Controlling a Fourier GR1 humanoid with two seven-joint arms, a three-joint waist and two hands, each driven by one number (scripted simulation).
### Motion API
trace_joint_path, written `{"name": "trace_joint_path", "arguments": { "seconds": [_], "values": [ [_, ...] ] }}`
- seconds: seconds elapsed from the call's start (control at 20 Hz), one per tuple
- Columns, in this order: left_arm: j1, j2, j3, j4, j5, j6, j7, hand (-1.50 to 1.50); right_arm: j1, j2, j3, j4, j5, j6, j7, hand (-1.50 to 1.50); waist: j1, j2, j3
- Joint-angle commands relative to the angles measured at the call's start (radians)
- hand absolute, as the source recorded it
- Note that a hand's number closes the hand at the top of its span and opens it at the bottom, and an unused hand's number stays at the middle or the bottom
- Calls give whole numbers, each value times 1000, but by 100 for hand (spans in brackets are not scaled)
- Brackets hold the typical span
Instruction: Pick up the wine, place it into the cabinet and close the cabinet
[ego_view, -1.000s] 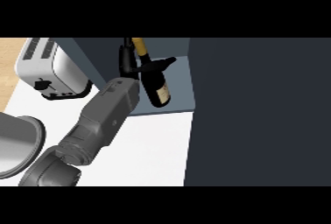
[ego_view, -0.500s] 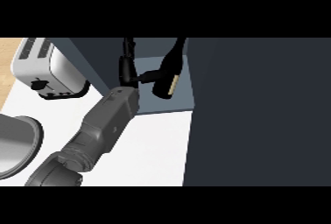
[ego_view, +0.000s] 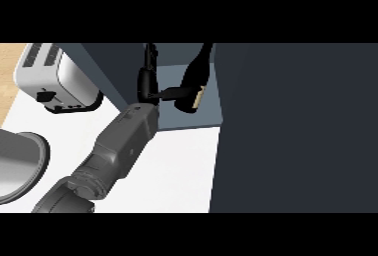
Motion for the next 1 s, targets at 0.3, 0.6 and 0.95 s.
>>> {"name": "trace_joint_path", "arguments": {
  "seconds": [0.3,0.6,0.95],
  "values": [
    [11,1,1,-2,25,-76,32,-150,-12,0,0,-18,-18,-17,22,-150,9,-6,-2],
    [56,1,-16,-25,89,-129,1,-150,56,5,39,-38,-32,9,-14,-150,-7,-11,-2],
    [121,1,-110,-109,154,-158,24,-150,33,6,76,-59,33,-47,32,-150,27,-23,-2]
  ]
}}
